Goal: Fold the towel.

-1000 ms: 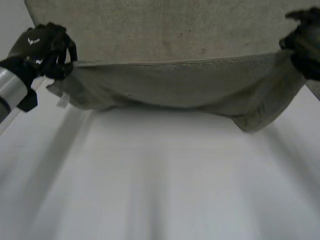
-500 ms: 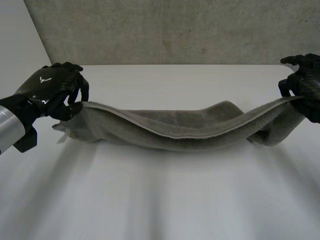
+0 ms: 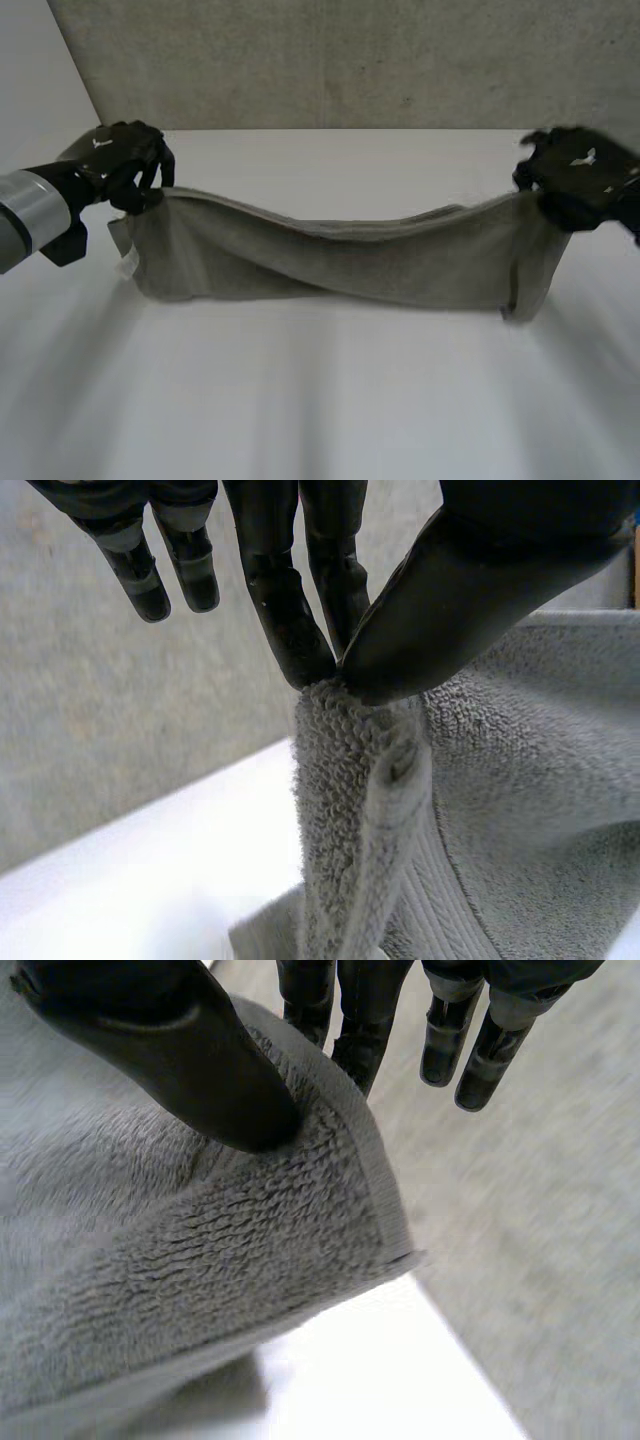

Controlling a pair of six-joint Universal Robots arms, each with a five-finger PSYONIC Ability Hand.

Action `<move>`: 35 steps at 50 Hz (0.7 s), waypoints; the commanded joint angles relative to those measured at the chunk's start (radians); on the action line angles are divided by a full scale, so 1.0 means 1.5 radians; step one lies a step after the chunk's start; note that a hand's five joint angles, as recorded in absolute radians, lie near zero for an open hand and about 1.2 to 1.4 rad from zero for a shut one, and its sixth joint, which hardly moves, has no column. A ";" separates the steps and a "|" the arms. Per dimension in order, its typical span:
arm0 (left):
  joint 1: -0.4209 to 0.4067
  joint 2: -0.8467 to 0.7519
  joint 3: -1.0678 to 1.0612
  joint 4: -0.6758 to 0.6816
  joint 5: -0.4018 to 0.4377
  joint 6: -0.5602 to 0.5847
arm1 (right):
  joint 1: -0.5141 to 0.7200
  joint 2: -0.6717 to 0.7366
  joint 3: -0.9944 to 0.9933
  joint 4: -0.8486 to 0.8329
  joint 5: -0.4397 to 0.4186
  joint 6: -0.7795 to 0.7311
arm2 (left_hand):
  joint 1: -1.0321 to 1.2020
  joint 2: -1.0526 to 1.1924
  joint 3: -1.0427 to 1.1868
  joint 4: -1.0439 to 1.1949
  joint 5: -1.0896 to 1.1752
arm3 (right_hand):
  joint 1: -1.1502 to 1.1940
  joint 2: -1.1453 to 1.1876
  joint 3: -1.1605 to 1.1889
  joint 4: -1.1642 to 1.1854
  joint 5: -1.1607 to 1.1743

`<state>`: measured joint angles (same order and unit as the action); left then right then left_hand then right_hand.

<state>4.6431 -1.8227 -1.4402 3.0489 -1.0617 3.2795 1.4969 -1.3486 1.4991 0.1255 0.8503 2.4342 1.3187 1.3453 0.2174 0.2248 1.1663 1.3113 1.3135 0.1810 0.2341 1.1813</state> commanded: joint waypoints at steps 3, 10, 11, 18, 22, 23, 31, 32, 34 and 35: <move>-0.014 -0.040 0.010 -0.041 -0.047 0.004 | 0.075 0.054 -0.027 0.097 0.180 -0.096 | 0.052 0.034 -0.029 -0.033 0.037 | 0.057 0.055 -0.004 -0.040 0.027; -0.013 -0.057 0.013 -0.078 -0.047 0.016 | 0.081 0.067 -0.032 0.095 0.174 -0.088 | 0.052 0.034 -0.029 -0.033 0.037 | 0.057 0.055 -0.004 -0.040 0.027; -0.014 -0.057 0.012 -0.084 -0.047 0.025 | 0.082 0.067 -0.034 0.091 0.168 -0.086 | 0.052 0.034 -0.029 -0.033 0.037 | 0.057 0.055 -0.004 -0.040 0.027; -0.014 -0.048 0.002 -0.095 -0.047 0.037 | 0.075 0.051 -0.038 0.066 0.162 -0.048 | 0.052 0.034 -0.029 -0.033 0.037 | 0.057 0.055 -0.004 -0.040 0.027; -0.015 -0.046 0.000 -0.095 -0.047 0.039 | 0.070 0.033 -0.029 0.066 0.161 -0.039 | 0.052 0.034 -0.029 -0.033 0.037 | 0.057 0.055 -0.004 -0.040 0.027; -0.016 -0.045 0.001 -0.096 -0.047 0.038 | 0.070 0.033 -0.029 0.066 0.161 -0.039 | 0.052 0.034 -0.029 -0.033 0.037 | 0.057 0.055 -0.004 -0.040 0.027; -0.020 -0.081 0.010 -0.092 -0.051 0.042 | 0.078 0.048 -0.029 0.056 0.163 -0.043 | 0.052 0.034 -0.029 -0.033 0.037 | 0.057 0.055 -0.004 -0.040 0.027; -0.020 -0.082 0.010 -0.092 -0.051 0.042 | 0.079 0.063 -0.035 0.047 0.163 -0.043 | 0.052 0.034 -0.029 -0.033 0.037 | 0.057 0.055 -0.004 -0.040 0.027; -0.020 -0.107 0.022 -0.091 -0.058 0.043 | 0.081 0.081 -0.039 0.032 0.164 -0.043 | 0.052 0.034 -0.029 -0.033 0.037 | 0.057 0.055 -0.004 -0.040 0.027; -0.020 -0.107 0.022 -0.091 -0.058 0.043 | 0.082 0.094 -0.044 0.019 0.165 -0.045 | 0.052 0.034 -0.029 -0.033 0.037 | 0.057 0.055 -0.004 -0.040 0.027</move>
<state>4.6160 -1.9294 -1.4296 2.9097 -1.1374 3.3413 1.6101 -1.2740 1.4549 0.2056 1.0941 2.3734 1.3187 1.3454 0.2174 0.2248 1.1667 1.3113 1.3135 0.1810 0.2341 1.1813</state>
